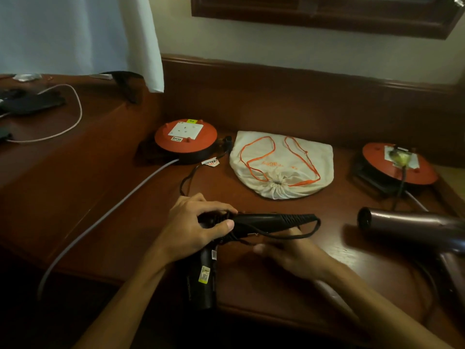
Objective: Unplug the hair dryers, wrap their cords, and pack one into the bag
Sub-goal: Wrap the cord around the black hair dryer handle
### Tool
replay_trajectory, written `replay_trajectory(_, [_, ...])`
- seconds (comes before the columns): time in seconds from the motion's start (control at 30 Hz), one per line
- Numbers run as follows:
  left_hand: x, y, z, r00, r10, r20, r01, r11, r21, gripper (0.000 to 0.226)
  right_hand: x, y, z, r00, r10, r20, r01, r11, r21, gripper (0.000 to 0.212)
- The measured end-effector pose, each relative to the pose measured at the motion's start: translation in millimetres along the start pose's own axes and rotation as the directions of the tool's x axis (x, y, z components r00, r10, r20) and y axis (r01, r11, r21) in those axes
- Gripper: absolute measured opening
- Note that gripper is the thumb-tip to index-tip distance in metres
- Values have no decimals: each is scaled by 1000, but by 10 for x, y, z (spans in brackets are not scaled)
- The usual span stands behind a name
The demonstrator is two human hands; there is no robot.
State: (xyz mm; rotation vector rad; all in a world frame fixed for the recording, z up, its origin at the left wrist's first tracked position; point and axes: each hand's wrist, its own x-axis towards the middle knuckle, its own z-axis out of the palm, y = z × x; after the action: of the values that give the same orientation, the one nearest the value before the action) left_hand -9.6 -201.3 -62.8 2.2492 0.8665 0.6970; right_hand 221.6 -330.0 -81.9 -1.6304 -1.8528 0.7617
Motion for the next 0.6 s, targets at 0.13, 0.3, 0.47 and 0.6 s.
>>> replay_trajectory(0.13, [-1,32,20,999,11,45,-16,994,112,48,401,137,-240,983,123,135,-92,973,-212,7])
replay_trajectory(0.3, [51,91,30,987,35,154,-70,971,230,60,748,0,-372,972,122,203,-64,960,-273,28])
replay_trajectory(0.47, [124,217,56,962,-4,272,-108,912,395,73,930,-149,-524,937,87,338,10,961,-276,19])
replay_trajectory(0.6, [171,362,93,948,-53,314,-119,855,505,65,967,-340,-608,918,18,397,97,959,-267,16])
